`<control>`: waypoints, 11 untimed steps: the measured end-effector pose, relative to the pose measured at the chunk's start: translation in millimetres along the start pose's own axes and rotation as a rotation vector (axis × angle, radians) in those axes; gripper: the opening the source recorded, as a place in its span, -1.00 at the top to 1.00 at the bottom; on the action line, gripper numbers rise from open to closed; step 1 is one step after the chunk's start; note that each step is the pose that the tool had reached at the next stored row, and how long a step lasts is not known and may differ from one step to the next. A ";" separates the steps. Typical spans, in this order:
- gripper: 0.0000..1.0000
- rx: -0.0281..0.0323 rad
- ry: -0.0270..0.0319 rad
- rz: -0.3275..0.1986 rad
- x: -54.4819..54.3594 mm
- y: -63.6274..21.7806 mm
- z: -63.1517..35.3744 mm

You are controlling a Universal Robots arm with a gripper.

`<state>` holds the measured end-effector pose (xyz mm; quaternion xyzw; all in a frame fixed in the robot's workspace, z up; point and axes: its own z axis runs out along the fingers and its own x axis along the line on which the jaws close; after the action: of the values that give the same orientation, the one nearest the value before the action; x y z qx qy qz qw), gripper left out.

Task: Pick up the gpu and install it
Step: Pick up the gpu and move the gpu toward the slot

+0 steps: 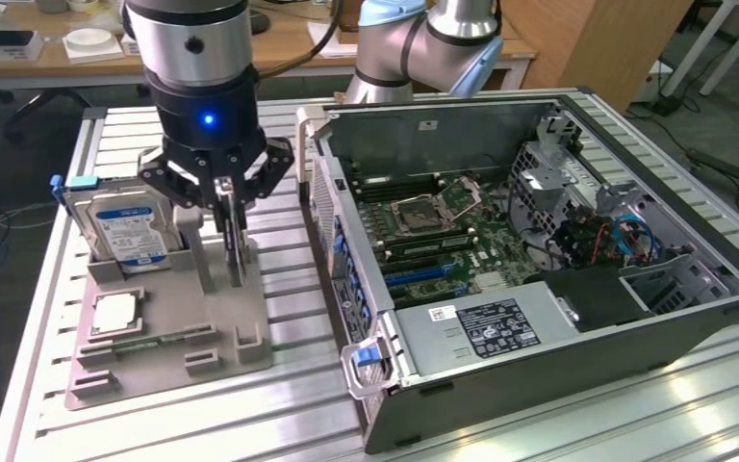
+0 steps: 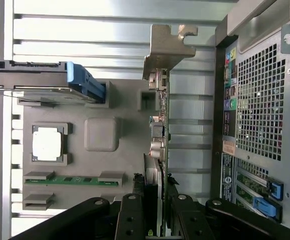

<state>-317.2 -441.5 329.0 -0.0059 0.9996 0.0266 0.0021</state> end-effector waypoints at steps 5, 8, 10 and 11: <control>0.47 -0.0127 0.0002 -0.010 -0.2 0.3 -7.1; 0.47 -0.0185 0.0005 -0.010 -0.1 0.7 -14.9; 0.47 -0.0188 0.0008 -0.010 -0.1 0.9 -17.8; 0.47 -0.0188 0.0011 -0.010 -0.2 1.0 -19.4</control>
<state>-317.1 -441.6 348.5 -0.0109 0.9993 0.0360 0.0017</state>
